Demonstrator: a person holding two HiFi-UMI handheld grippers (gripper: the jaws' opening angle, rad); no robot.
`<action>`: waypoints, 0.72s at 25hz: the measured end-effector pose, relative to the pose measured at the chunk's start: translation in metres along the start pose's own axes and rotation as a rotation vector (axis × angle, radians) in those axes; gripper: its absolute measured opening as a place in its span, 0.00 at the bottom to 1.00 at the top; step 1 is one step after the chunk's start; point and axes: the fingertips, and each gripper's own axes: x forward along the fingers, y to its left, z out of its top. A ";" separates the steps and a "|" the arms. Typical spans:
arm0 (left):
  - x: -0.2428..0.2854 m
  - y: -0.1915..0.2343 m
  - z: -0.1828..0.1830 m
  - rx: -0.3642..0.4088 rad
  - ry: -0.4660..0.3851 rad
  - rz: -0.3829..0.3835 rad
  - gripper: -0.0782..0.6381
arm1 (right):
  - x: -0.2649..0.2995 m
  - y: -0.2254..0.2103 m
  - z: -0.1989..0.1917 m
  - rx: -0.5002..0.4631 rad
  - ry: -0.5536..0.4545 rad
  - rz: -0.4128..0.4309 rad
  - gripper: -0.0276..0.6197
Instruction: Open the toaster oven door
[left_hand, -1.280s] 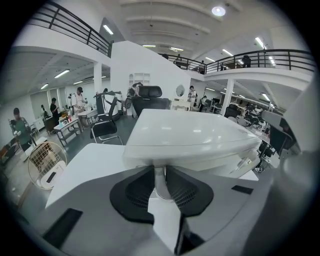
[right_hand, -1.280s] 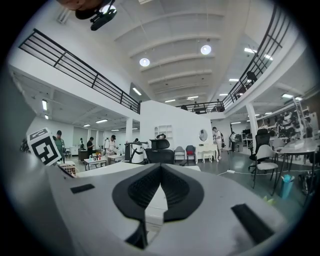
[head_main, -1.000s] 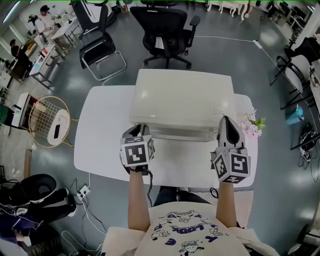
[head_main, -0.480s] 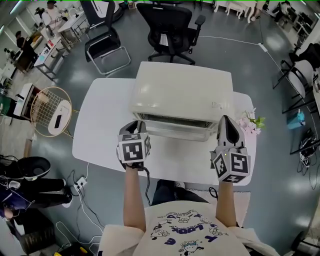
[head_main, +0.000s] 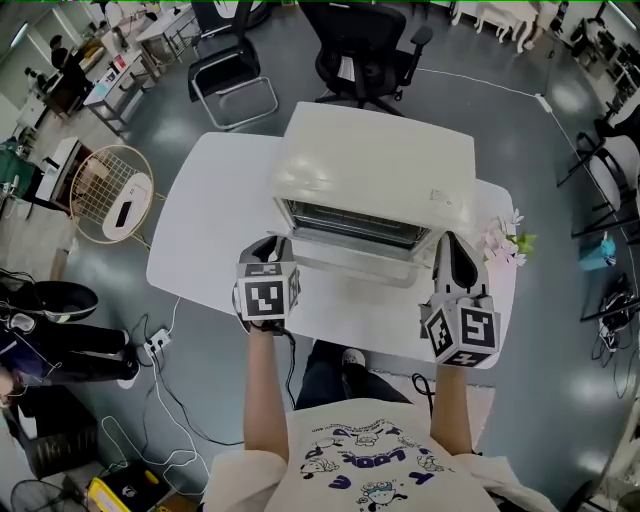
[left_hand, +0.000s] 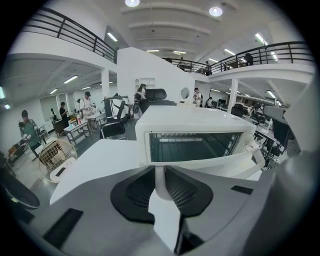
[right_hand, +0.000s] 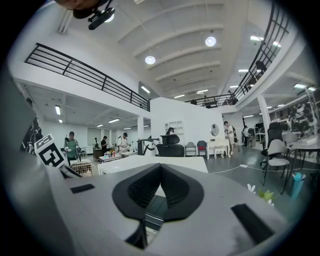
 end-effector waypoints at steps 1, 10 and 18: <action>-0.001 0.000 -0.003 -0.002 0.001 0.000 0.21 | -0.001 0.002 -0.001 0.000 0.001 0.005 0.04; -0.012 0.002 -0.028 -0.004 -0.016 -0.019 0.21 | -0.005 0.028 -0.009 0.001 0.014 0.023 0.04; -0.021 0.004 -0.050 0.016 -0.007 -0.062 0.21 | -0.017 0.057 -0.023 0.009 0.042 -0.003 0.04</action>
